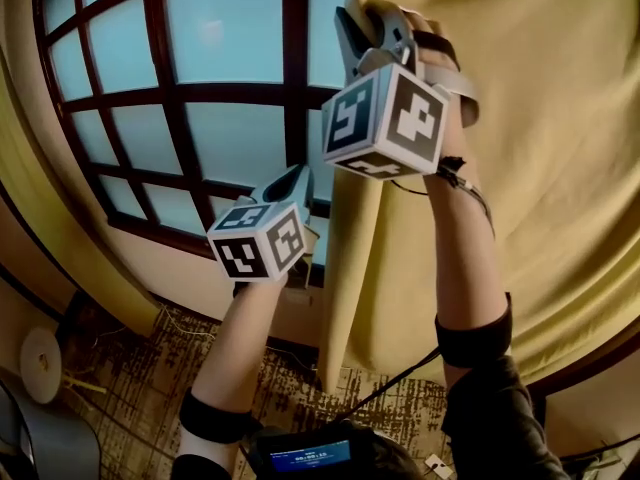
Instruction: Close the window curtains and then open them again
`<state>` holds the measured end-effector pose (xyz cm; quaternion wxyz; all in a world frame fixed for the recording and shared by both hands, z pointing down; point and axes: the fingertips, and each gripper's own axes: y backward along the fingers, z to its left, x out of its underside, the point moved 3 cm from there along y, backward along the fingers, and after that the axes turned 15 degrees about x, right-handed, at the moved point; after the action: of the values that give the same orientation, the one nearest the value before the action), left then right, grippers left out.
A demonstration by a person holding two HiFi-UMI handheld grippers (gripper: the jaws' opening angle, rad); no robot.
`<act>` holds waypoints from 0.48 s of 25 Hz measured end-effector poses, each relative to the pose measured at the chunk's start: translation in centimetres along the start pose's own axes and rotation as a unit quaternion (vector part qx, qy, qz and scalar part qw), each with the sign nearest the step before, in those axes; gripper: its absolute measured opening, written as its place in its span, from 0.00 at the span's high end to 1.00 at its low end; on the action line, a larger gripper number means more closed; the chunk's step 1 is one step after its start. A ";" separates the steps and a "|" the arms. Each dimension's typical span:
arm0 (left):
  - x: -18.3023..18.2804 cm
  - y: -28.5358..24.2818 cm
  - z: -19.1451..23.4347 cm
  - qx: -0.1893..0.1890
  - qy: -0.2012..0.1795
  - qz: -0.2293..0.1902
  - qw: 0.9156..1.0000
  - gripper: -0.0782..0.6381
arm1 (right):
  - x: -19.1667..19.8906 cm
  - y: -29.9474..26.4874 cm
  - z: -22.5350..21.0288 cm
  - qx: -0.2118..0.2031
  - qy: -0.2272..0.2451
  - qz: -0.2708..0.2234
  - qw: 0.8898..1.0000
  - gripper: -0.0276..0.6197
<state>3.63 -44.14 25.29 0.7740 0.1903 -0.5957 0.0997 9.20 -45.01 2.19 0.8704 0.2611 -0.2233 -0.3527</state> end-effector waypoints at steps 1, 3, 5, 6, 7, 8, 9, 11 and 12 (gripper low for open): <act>-0.3 0.5 0.6 -0.002 0.001 -0.002 1.000 0.88 | -0.7 -0.3 0.4 -0.002 0.001 -0.002 1.000 0.92; -0.9 1.4 2.2 -0.008 0.002 -0.006 1.000 0.88 | -2.1 -1.3 1.6 -0.007 0.001 -0.007 1.000 0.92; -1.4 2.1 4.1 -0.013 0.004 -0.008 1.000 0.88 | -3.6 -2.3 3.0 -0.012 0.000 -0.014 1.000 0.92; -1.6 2.5 5.0 -0.015 0.004 -0.009 1.000 0.88 | -4.5 -2.8 3.7 -0.015 0.000 -0.019 1.000 0.92; -1.9 2.9 5.9 -0.018 0.005 -0.009 1.000 0.88 | -5.4 -3.2 4.4 -0.018 -0.001 -0.024 1.000 0.92; -2.2 3.3 6.8 -0.021 0.006 -0.010 1.000 0.88 | -6.4 -3.7 5.1 -0.022 -0.002 -0.029 0.999 0.92; -2.5 3.6 7.6 -0.024 0.006 -0.011 1.000 0.88 | -7.3 -4.2 5.7 -0.024 -0.003 -0.034 0.999 0.92; -3.2 4.2 9.2 -0.028 0.005 -0.013 0.999 0.88 | -8.9 -5.3 6.9 -0.028 -0.005 -0.041 0.999 0.92; -3.6 4.6 10.0 -0.030 0.005 -0.015 0.999 0.88 | -9.7 -5.9 7.5 -0.030 -0.006 -0.044 0.999 0.92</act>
<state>-7.92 -43.88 24.84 0.7835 0.1750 -0.5919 0.0713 -4.33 -43.79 2.33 0.8601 0.2426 -0.2060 -0.3986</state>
